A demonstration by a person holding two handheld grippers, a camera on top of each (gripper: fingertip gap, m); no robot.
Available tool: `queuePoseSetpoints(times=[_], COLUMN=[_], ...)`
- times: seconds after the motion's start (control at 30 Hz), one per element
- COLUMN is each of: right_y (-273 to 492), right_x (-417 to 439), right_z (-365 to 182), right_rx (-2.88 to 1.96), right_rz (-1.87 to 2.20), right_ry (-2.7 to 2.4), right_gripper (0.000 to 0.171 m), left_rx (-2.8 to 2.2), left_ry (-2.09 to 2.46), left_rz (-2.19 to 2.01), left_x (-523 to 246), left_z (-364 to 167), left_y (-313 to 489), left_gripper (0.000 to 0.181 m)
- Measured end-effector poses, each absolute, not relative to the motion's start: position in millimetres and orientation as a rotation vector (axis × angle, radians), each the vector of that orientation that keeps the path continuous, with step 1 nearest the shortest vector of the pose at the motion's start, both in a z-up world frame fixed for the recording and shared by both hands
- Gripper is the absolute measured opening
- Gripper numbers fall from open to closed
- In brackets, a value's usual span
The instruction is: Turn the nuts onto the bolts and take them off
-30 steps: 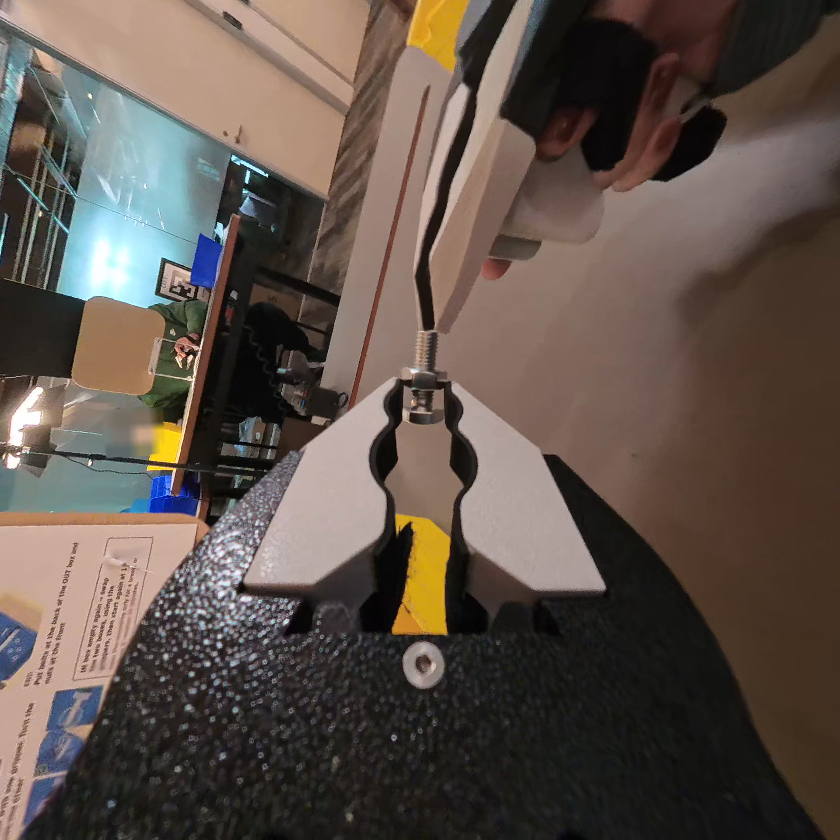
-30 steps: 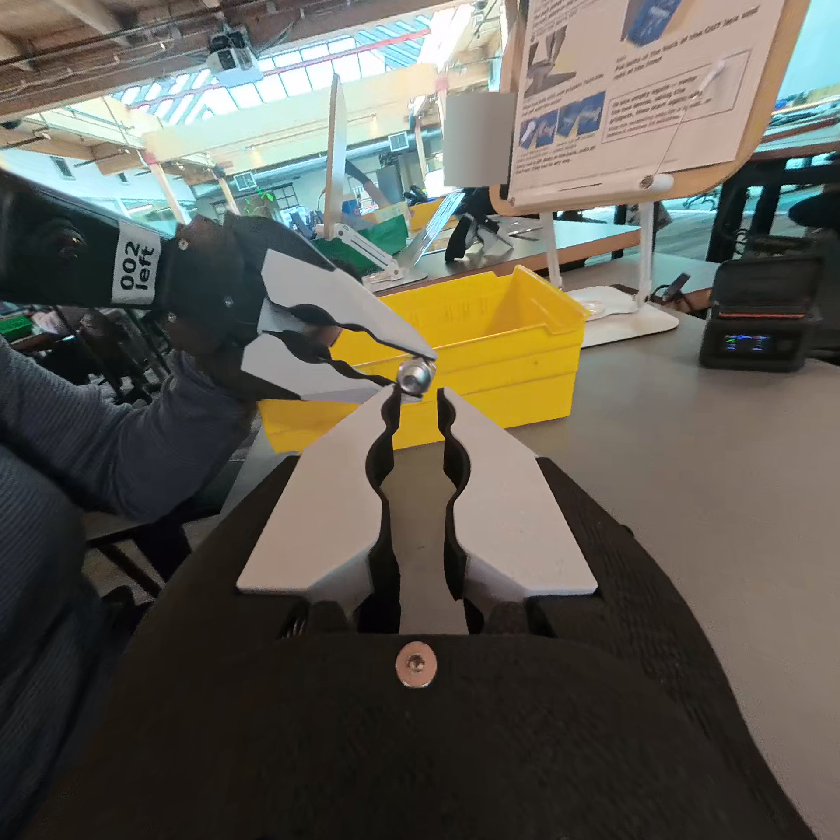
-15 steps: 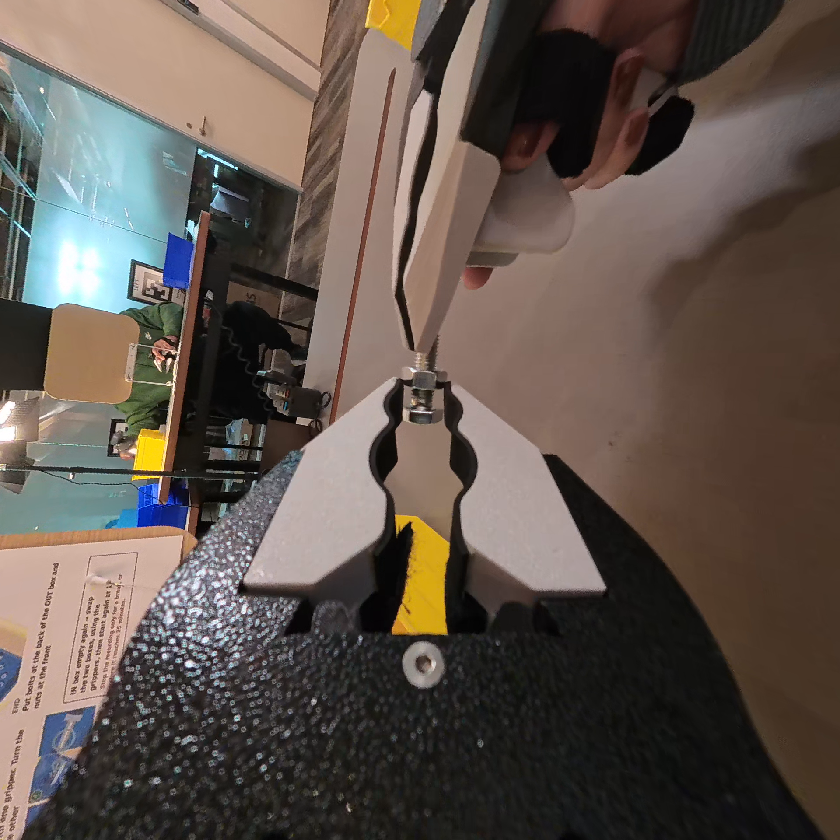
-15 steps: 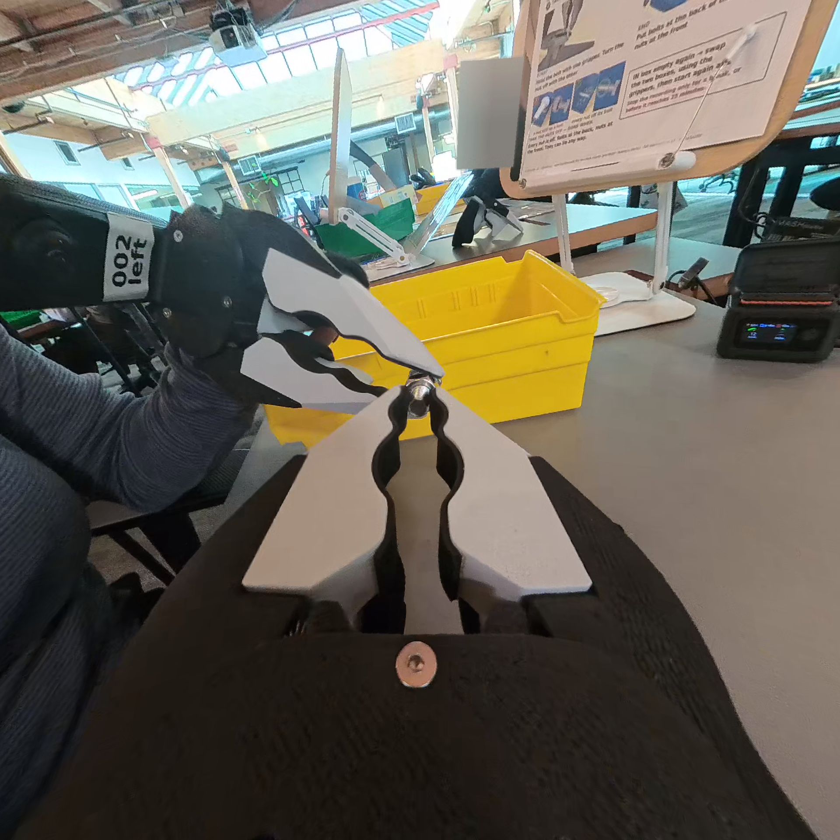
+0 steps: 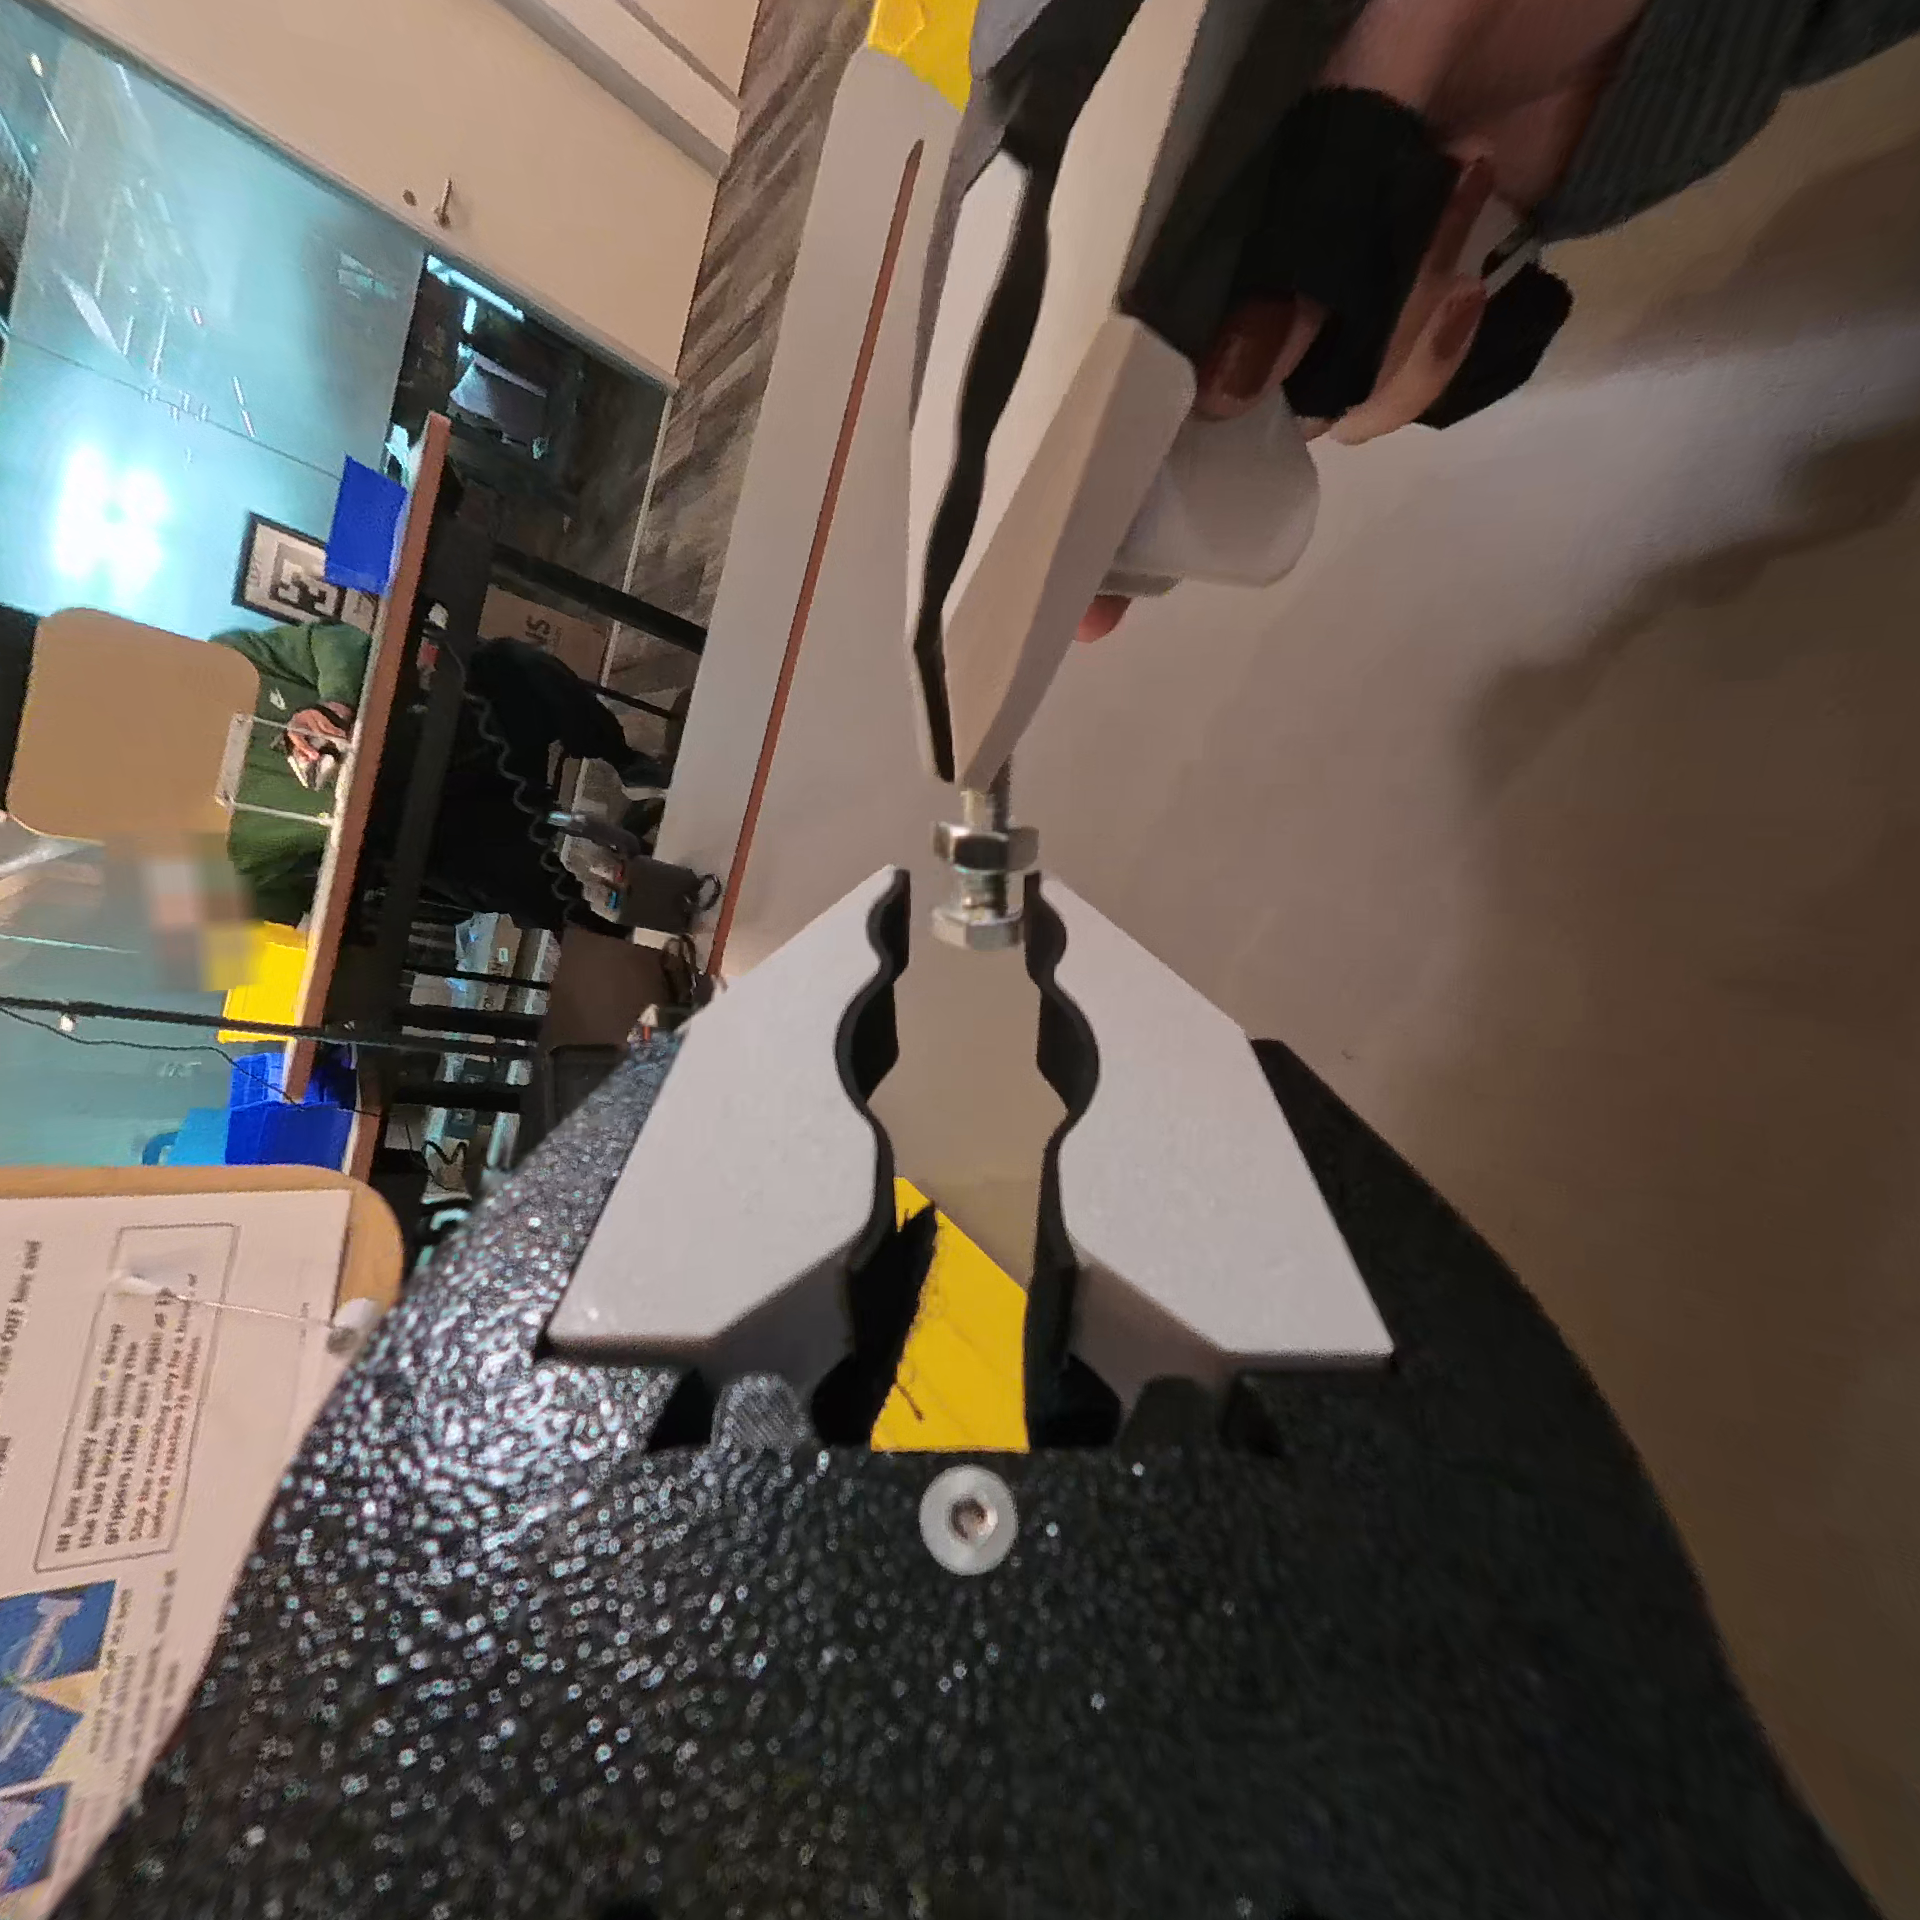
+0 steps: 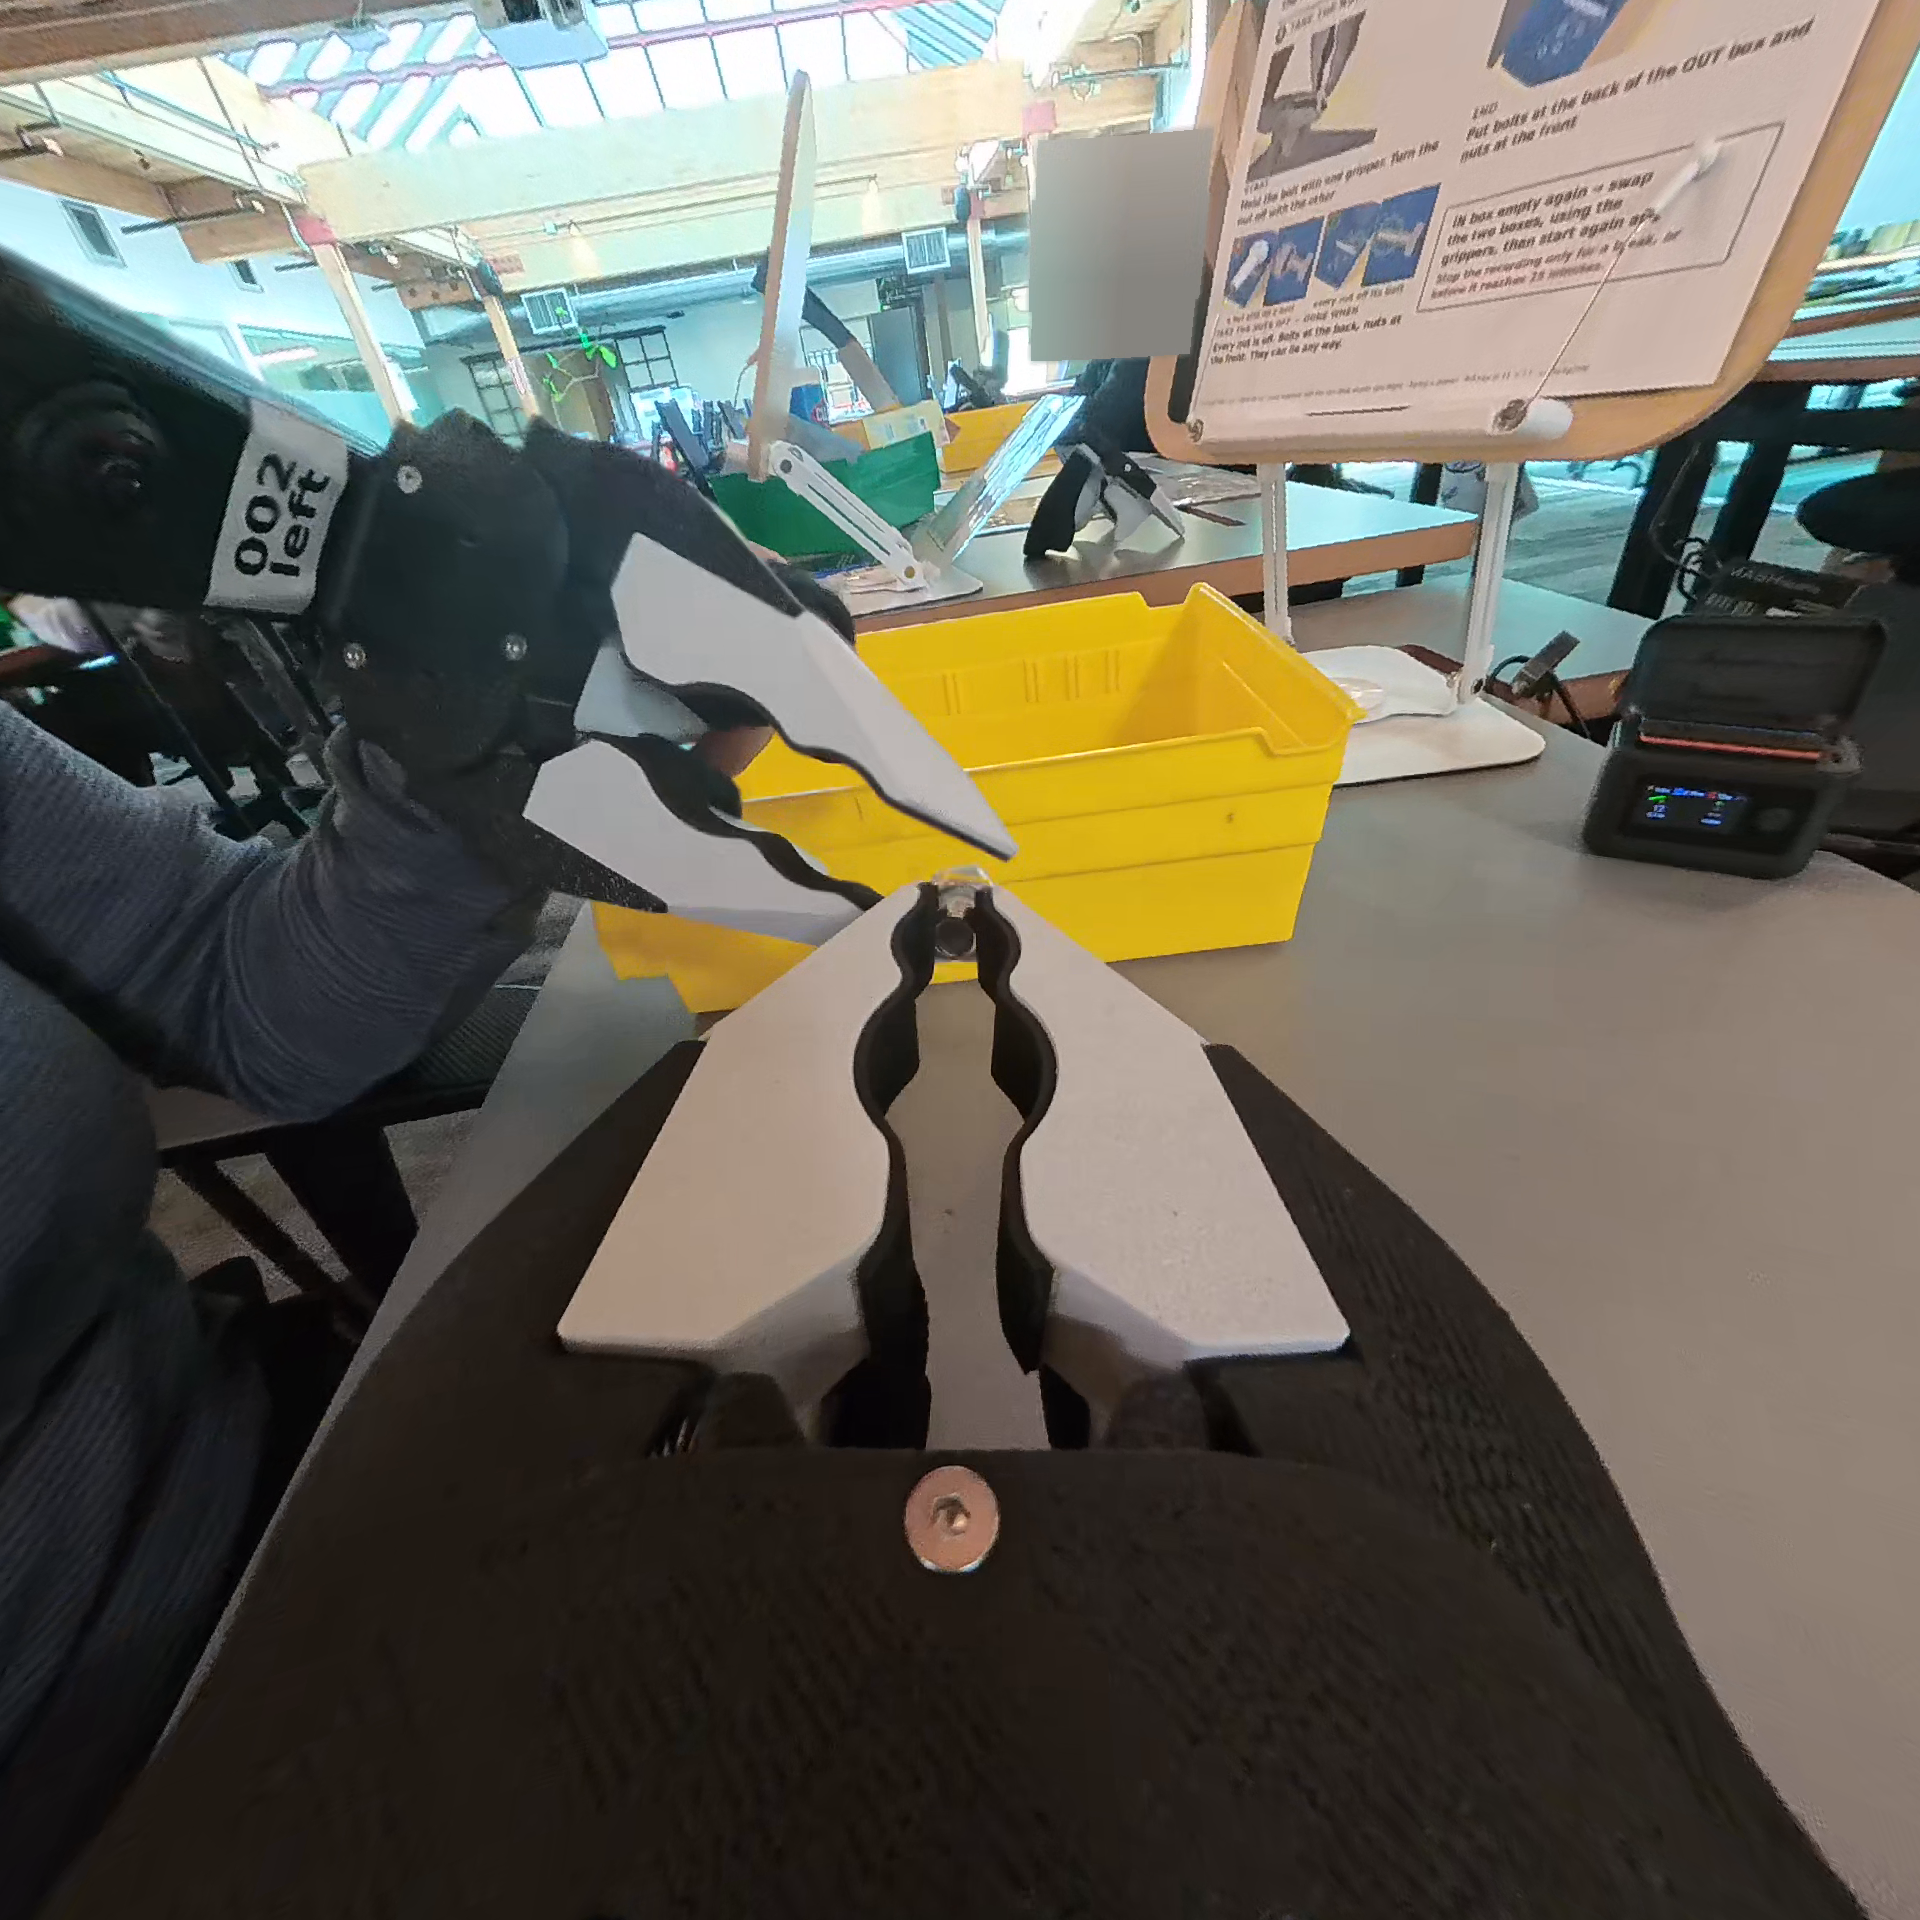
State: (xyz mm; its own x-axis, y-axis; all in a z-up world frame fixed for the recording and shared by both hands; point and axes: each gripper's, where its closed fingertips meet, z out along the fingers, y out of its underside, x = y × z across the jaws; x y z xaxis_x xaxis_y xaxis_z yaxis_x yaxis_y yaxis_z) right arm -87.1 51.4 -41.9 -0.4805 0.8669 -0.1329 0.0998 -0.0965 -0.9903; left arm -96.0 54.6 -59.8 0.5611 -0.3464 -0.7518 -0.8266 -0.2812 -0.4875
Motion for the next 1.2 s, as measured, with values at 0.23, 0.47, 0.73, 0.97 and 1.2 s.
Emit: queuePoseSetpoints(times=[0.23, 0.47, 0.73, 0.97, 1.2], right_y=[62.7, 83.9, 127.4, 166.1, 165.1], right_x=[-79.9, -75.4, -83.5, -73.3, -67.5], right_z=[-35.3, -47.1, -112.6, -168.0, -176.0], right_rx=[-1.051, -1.139, -1.452, -1.714, -1.785], right_rz=[1.634, 1.539, 1.101, 0.749, 0.745], right_ry=[-1.53, -1.534, -1.62, -1.662, -1.684], right_gripper=[0.0, 0.0, 0.0, 0.035, 0.018], left_rx=[-1.917, -1.967, -1.987, -1.994, -1.82], left_ry=[0.91, 0.804, 0.556, 0.55, 0.304], left_rz=[0.619, 0.585, 0.415, 0.315, 0.106], left_x=[-98.1, -101.4, -74.2, -48.4, -60.8], left_z=[-59.2, -57.3, -49.8, -87.4, -81.7], left_y=[51.4, 52.6, 60.6, 85.3, 102.1], left_gripper=[0.024, 0.024, 0.02, 0.022, 0.031])
